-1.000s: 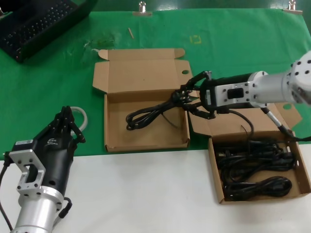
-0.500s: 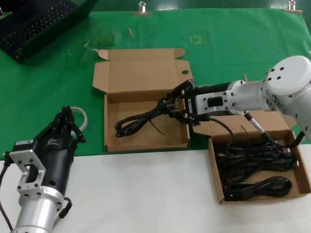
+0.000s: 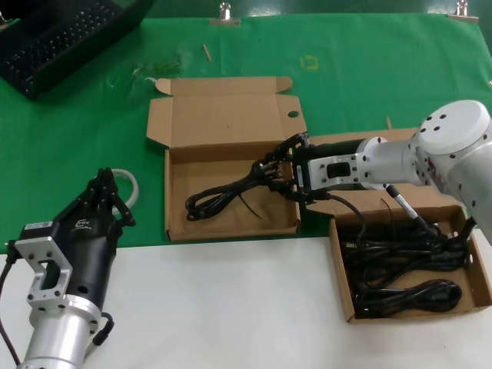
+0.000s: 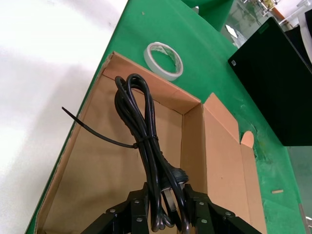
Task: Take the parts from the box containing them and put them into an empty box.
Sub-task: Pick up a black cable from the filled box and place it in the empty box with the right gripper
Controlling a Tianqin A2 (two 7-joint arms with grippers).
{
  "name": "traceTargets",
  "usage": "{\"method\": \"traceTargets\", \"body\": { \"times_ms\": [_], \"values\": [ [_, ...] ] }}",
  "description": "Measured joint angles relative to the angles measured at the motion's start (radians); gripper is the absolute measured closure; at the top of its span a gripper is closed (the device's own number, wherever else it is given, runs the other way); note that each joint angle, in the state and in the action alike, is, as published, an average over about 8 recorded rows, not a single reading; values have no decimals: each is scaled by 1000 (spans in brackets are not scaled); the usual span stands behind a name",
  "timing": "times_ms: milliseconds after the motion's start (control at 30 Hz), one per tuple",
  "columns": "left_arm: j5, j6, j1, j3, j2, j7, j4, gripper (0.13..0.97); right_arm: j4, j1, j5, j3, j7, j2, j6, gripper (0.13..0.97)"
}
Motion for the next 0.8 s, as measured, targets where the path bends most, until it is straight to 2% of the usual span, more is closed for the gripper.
{"method": "traceTargets", "body": {
  "times_ms": [500, 800],
  "values": [
    [0, 0, 0, 0, 0, 0, 0, 941, -225, 68, 78, 101, -241, -65, 77, 813],
    [0, 0, 0, 0, 0, 0, 0, 941, -278, 78, 96, 136, -300, -85, 125, 813]
  ]
}}
